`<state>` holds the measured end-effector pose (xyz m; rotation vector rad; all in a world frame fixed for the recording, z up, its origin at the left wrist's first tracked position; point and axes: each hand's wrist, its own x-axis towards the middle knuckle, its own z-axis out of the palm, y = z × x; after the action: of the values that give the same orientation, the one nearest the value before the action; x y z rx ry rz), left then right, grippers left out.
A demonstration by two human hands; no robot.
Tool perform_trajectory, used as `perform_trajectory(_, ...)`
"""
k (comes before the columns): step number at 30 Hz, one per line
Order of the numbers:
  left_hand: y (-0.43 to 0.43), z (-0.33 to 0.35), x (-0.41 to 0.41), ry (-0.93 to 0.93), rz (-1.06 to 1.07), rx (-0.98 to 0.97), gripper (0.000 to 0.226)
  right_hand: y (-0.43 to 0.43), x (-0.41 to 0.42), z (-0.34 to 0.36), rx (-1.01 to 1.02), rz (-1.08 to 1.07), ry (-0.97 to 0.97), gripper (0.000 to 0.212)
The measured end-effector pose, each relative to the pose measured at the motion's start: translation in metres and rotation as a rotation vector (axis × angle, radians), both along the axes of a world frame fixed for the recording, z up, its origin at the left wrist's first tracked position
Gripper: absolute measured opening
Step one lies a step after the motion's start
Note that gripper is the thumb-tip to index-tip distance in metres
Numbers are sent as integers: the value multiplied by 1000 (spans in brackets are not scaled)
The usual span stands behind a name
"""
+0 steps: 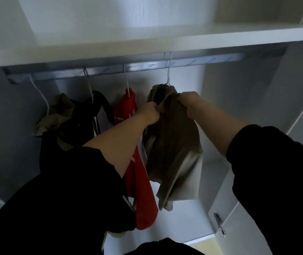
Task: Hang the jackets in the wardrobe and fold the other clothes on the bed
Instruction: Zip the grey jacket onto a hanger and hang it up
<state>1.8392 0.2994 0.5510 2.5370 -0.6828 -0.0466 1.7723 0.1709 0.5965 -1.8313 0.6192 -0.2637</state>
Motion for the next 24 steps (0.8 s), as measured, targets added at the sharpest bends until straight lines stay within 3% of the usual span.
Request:
perform_trajectory(4,-2,-5,13,-161,-35,301,17,-3,12,-19,45,-24,76,29)
perform_trajectory(7,-2,-17,19,-228,-27,386,21,-5,6,-34,-13,23,108,32)
perform_trajectory(10,-2,-25,21,-259,-30,406,22,-11,-5,-49,-194,85,95,29)
perform_trajectory(15,-4,-35,10,-97,-1,213,20,-14,-30,-75,-438,128,90,26)
perform_trajectory(19,-8,-49,-9,38,63,65,55,-15,-60,-100,-519,201,66,15)
perform_trajectory(21,-10,-55,-24,97,120,-41,63,-16,-76,-114,-521,258,76,14)
perform_trajectory(24,-15,-61,-53,79,147,-149,58,-25,-97,-133,-401,299,97,17)
